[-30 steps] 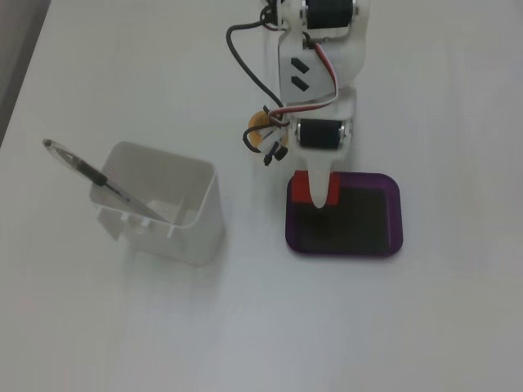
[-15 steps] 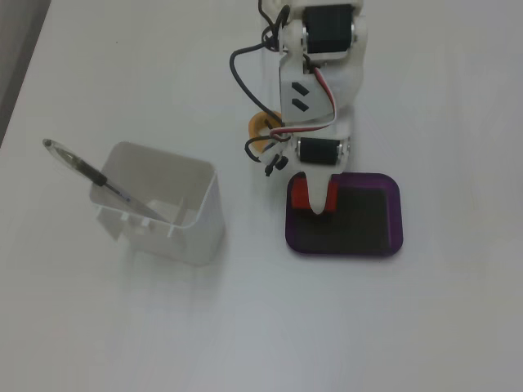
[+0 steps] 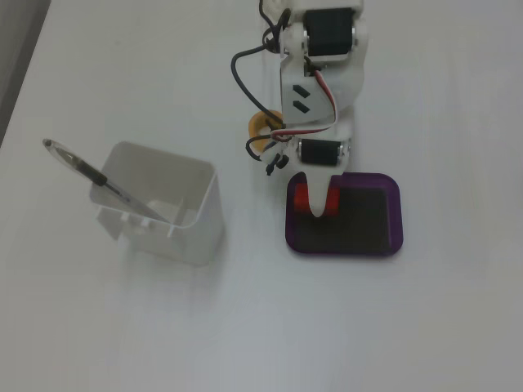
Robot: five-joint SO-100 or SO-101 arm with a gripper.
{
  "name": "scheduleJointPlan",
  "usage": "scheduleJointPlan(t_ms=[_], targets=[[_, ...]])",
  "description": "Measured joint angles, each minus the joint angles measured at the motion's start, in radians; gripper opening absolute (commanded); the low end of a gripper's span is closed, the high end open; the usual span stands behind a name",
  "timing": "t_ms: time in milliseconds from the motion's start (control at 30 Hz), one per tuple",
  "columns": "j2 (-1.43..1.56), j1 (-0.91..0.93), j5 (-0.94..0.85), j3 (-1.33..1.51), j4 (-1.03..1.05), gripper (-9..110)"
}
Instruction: Pick up the red cube and place it in the box.
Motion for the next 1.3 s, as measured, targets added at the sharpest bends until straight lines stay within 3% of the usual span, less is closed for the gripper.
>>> scheduleJointPlan(t_ms=[267,667,1033,1300], targets=[[0.103,-0.043,0.000,-0.190,0.252,25],[0.581,-0.040,0.000,-0.327,0.681,26],[1.029,-0.026,0.000,0.140,0.747,25],[1.361,-0.026,0.000,0.627,0.563,25]])
